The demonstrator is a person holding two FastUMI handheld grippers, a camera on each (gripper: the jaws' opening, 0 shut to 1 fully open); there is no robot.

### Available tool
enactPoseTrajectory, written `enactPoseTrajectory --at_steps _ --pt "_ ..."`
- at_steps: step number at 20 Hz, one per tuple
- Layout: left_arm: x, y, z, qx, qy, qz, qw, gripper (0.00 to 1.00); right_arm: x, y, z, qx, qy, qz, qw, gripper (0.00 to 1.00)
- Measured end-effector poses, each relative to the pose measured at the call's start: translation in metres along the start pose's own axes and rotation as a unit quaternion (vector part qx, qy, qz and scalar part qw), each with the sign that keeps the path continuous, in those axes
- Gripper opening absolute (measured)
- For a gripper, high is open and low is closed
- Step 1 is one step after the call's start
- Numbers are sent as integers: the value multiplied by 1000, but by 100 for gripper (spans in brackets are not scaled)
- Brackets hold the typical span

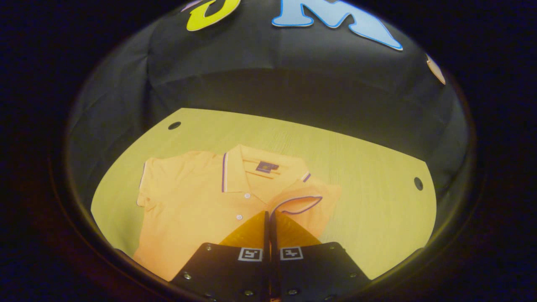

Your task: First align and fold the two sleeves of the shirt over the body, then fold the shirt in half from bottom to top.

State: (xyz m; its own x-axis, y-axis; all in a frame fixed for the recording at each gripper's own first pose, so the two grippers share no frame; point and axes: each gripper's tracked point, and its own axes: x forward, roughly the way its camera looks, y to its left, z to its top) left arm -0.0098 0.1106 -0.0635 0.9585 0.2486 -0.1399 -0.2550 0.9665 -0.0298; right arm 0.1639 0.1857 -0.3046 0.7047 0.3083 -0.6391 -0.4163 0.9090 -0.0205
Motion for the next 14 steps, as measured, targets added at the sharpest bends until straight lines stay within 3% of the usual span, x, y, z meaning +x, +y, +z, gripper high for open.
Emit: enactPoseTrajectory --at_steps 4,6,14 --pt "4 4 -6 -6 5 0 1000 93 0 1 -5 -7 6 -2 1000 9" --pt "9 3 -11 -8 8 -3 1000 94 -5 -1 -4 -4 4 -6 1000 27" --pt "48 1 -55 -19 36 -11 999 94 -42 -12 7 26 -23 -10 999 29"
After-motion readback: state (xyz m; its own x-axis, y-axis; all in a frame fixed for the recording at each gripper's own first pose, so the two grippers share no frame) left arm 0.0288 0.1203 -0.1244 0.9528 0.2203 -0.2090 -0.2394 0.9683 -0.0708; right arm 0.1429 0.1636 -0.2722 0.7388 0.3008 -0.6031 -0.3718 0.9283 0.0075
